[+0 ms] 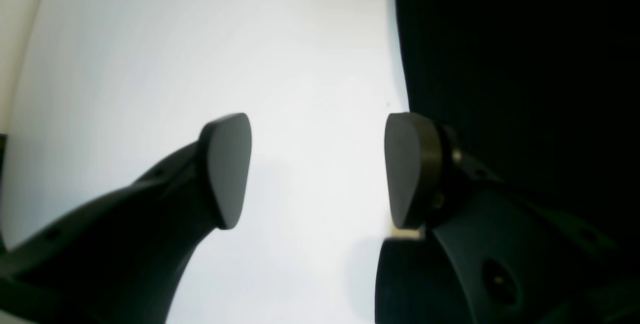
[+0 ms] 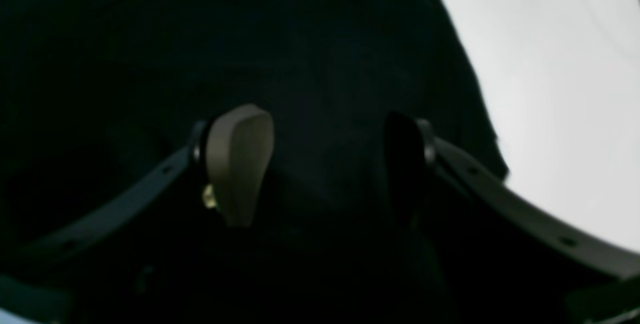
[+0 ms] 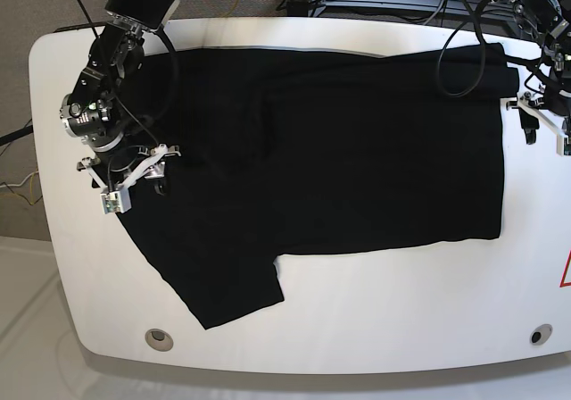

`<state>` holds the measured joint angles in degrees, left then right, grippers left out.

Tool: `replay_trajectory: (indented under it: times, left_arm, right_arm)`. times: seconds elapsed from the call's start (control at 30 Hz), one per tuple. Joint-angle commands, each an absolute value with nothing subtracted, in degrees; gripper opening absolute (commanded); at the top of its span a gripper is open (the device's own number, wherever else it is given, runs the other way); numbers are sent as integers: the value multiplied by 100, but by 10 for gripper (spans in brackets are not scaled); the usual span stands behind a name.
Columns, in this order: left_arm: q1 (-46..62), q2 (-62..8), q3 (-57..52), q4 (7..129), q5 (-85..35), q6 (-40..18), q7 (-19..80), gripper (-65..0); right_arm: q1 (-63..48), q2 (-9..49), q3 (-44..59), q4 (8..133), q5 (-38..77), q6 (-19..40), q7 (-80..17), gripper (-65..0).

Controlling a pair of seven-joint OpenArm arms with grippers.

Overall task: Fold the T-shirt properly
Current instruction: 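Move both grippers along the shirt's side edges toward the hem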

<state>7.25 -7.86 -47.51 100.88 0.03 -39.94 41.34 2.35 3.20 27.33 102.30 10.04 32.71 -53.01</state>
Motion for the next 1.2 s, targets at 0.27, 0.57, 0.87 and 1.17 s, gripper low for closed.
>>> replay_trajectory:
  times: [0.27, 0.57, 0.87, 1.17]
  left_arm:
    - [532, -866, -4673, 10185, 4, -4000, 3916, -258]
    - [374, -787, -4523, 10079, 505, -4000, 3486, -258]
    - [338, -655, -4479, 10097, 752, -4000, 3459, -258]
    - [321, -655, -4470, 10079, 752, -4000, 3451, -258]
  right_arm:
    - [514, 505, 2721, 10079, 1068, 3240, -5191, -273]
    - [980, 716, 2730, 9481, 1068, 3240, -5191, -273]
    - [1121, 866, 2730, 9420, 1068, 3240, -5191, -273]
    - [1147, 892, 2730, 9411, 1068, 3240, -5191, -273]
